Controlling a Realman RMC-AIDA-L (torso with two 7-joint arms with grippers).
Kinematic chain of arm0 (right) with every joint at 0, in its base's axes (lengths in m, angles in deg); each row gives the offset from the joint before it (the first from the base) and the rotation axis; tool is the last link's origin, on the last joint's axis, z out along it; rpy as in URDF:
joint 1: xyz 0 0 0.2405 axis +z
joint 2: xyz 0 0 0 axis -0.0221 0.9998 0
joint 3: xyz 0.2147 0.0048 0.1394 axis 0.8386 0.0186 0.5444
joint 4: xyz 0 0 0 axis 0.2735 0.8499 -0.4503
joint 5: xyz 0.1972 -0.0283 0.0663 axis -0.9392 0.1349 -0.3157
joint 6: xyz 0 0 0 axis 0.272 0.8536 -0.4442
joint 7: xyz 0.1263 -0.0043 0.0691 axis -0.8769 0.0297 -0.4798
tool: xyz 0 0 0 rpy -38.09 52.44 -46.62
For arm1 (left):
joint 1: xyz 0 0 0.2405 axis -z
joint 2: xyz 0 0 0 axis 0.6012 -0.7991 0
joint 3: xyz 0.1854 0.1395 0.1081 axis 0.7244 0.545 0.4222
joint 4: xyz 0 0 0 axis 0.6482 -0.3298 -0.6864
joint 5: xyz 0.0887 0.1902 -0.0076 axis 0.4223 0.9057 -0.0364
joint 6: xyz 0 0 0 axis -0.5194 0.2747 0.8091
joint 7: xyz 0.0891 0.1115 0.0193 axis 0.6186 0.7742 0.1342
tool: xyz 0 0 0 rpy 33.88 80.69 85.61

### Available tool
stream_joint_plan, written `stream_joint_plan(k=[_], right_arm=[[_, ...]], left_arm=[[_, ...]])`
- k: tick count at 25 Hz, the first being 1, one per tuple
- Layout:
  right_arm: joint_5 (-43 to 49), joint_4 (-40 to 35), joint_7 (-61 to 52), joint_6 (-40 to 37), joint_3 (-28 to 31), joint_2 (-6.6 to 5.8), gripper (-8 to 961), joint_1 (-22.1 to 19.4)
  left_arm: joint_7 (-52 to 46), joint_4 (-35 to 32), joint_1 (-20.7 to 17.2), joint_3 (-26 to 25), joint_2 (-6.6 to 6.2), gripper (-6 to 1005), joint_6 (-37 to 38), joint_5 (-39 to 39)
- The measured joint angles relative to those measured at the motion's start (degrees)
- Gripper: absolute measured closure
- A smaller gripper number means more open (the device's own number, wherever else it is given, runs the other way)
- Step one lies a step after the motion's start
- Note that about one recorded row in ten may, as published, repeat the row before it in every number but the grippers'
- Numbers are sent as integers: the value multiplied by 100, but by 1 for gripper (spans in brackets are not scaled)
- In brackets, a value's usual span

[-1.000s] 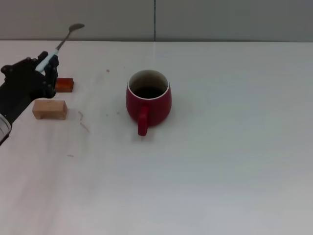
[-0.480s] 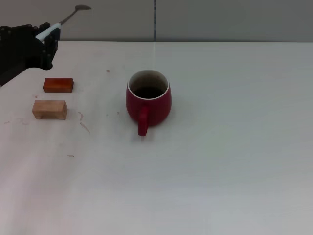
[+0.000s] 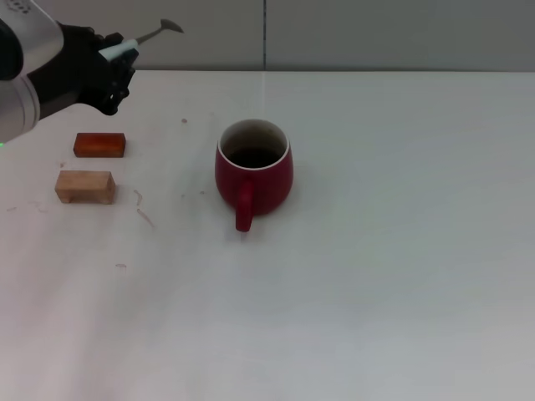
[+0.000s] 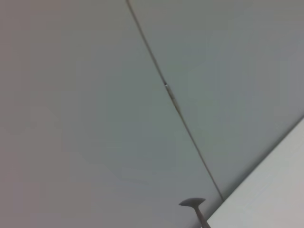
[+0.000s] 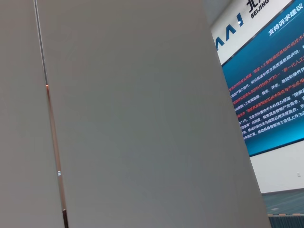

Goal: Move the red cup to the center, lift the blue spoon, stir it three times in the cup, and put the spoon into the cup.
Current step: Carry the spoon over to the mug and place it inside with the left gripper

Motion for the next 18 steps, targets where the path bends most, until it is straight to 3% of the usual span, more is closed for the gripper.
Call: stream_joint_plan(k=[3,4,5,6,7,8,11,14,18], right_arm=[[1,-2,0,0,1,0,173,6],[2,-5,0,0,1,0,173,5],[2,-6,0,1,0,0,173,2],[3,-8,0,1,0,0,174,-4],[4,-9,0,0,0,0,174,-12],[4,-9,-2,-1,0,0,174,-20],[2,-54,-46,-7,0,0,174,-36],[-8,-81,-60,-16,0,0,173,-39],[-10,-80,-61,-17,0,4,173,-45]], left_arm=[[1694,213,25,-750,625,811,-967,-919],[2388,280,44,-1172,967,811,-1378,-1275],[2796,302,63,-1431,1184,811,-1653,-1448],[3517,356,116,-1875,1542,810,-2164,-1691],[3968,398,179,-2197,1785,810,-2518,-1795],[4309,440,281,-2372,1862,810,-2849,-1830],[4530,510,557,-2504,1814,809,-3496,-1849],[4481,614,934,-2723,1866,808,-4434,-1728],[4426,681,1138,-2726,1868,807,-4966,-1565]])
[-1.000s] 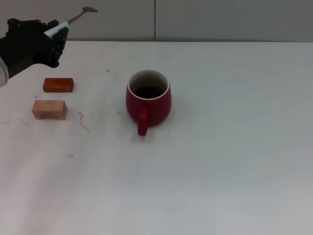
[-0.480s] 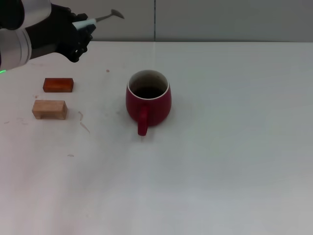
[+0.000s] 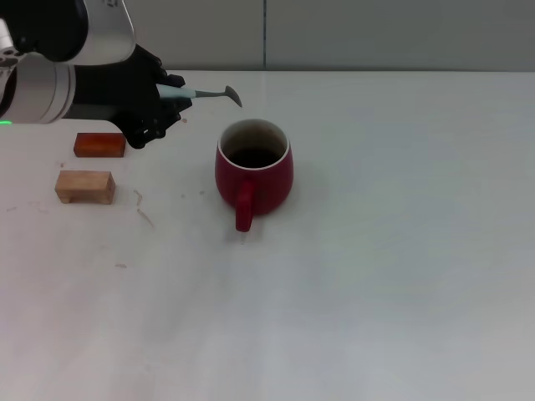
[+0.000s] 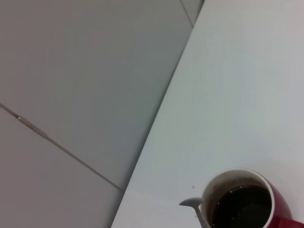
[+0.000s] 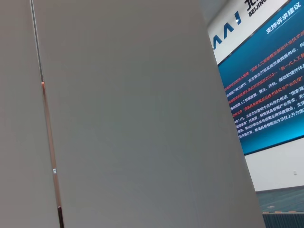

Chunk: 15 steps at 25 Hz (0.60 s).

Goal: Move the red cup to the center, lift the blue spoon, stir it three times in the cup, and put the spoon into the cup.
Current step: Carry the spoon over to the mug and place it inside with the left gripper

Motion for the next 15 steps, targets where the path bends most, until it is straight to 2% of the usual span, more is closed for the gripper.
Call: stream_joint_plan(k=[8,15], right_arm=[[10,11,0,-4,0,4,173,0],[4,2,0,-34,0,4,174,-8]], left_arm=[[-127,158,71,249,4,805,-381,202],[-168,-81,106,429,7,803,-348,235]])
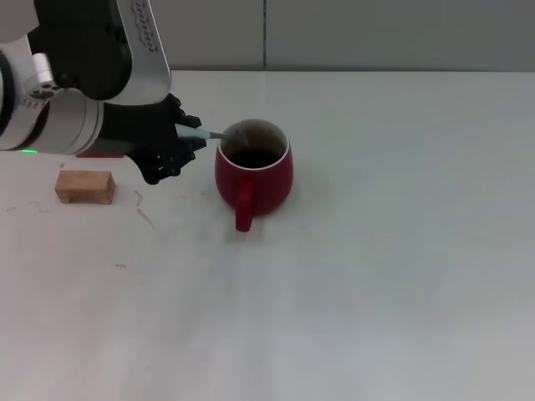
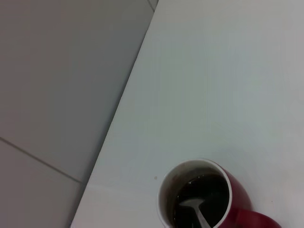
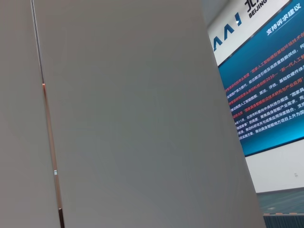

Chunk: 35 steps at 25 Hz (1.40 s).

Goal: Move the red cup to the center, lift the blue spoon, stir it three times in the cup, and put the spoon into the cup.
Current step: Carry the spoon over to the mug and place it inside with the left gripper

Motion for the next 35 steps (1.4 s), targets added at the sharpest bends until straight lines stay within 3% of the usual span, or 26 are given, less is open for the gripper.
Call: stream_joint_plan(k=[16,24,35], right_arm=[[-2,-3,0,-29,0,0,173,-71],[11,-3,0,-29,0,0,173,-71],[11,29,0,-28,-1,0,174,-51]], left_arm=[[17,-1683,695,14,0,800,720,197],[-32,-1714,850,312,37,797,860,114],[-32,-1522,641,380,16,795,797,-173]])
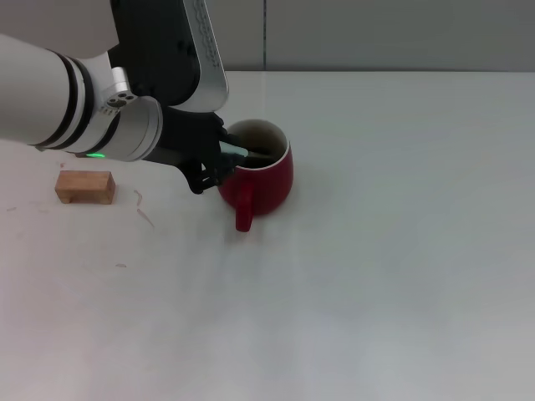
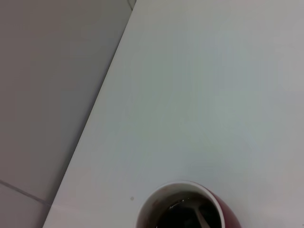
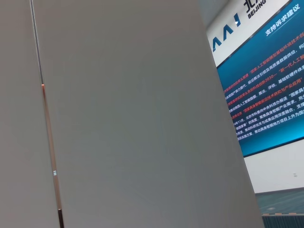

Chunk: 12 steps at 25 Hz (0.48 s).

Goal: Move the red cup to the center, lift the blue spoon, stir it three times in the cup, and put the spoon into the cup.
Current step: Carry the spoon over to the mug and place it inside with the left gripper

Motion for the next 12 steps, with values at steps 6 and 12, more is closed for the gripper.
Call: stream_joint_plan(k=[6,12], right_arm=[[0,4,0,1,-10,0,174,2],[0,-20,0,1,-58,0,174,-10]], left_arm=[[17,94,-90,-165,-25,793,-88,191],[30,41,-73,-226,-18,792,-105,409]])
